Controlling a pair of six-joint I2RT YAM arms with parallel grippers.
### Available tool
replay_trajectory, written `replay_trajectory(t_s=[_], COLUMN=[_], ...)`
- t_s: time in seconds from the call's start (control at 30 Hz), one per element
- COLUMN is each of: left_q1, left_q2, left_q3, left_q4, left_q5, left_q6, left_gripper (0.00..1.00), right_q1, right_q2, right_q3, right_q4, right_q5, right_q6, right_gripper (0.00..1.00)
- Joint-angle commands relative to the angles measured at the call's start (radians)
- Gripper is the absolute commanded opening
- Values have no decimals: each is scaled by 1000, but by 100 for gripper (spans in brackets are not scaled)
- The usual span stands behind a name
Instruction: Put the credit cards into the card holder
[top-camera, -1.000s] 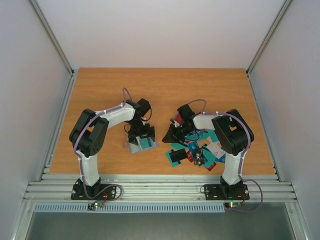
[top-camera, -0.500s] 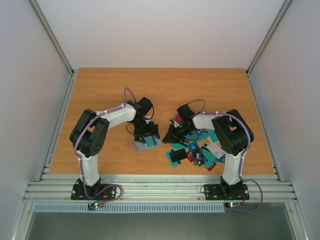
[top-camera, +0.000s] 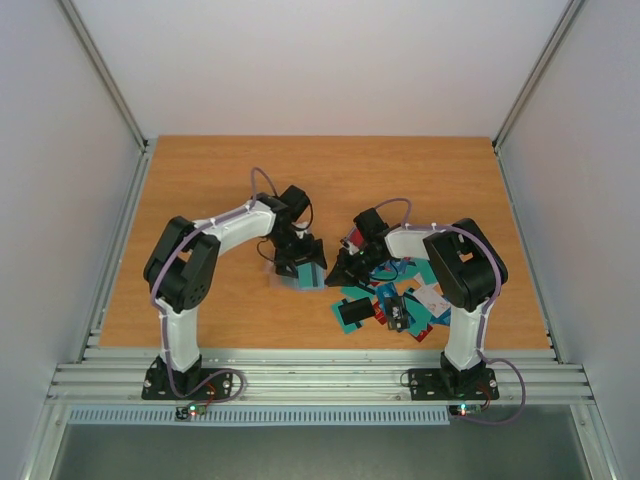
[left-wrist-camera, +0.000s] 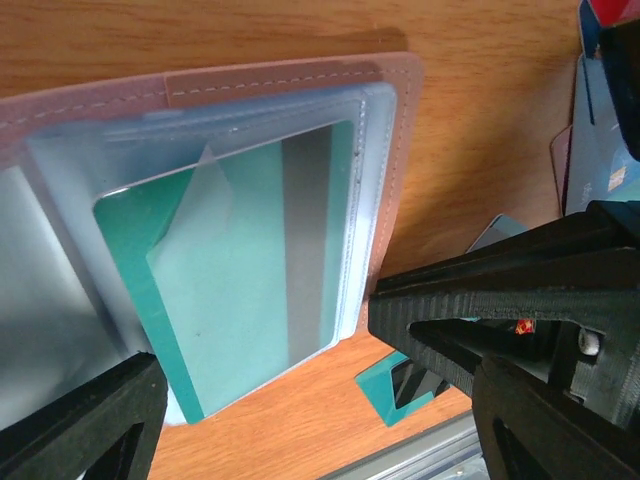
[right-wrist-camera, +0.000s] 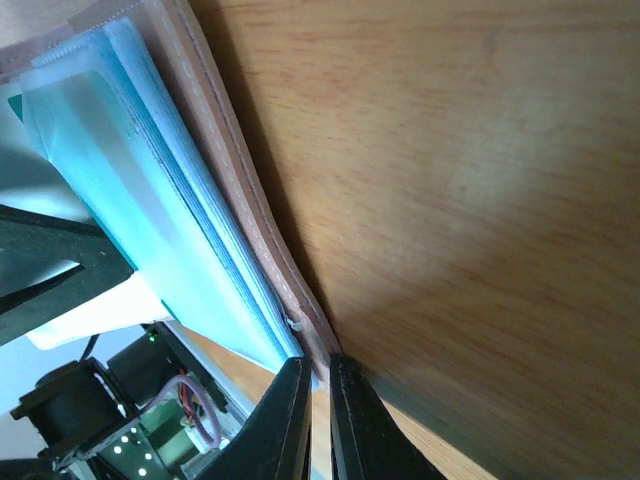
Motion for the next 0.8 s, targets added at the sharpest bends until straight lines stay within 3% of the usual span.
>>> replay_trajectory(t_s=[0.0, 0.27, 0.43, 0.63, 0.77], left_q1=[-10, -10, -10, -8, -2], left_q2=[32, -7, -94, -190, -209], left_q3=[33, -5, -37, -119, -168], left_q4=[-27, -39, -56, -52, -15], left_q5=[13, -36, -81, -153, -179], left_q6=[-5, 77, 143, 176, 194], left_gripper=[85, 83, 78, 61, 44], right_q1=[8, -21, -38, -38, -38], right_q2=[25, -52, -76, -106, -105], right_q3=[-8, 0, 4, 18, 35], right_q4=[-52, -124, -116, -85, -68], right_q5=[51, 103, 30, -39, -74], right_q6=[33, -39, -84, -96, -92], right_gripper=[8, 11, 20, 35, 40])
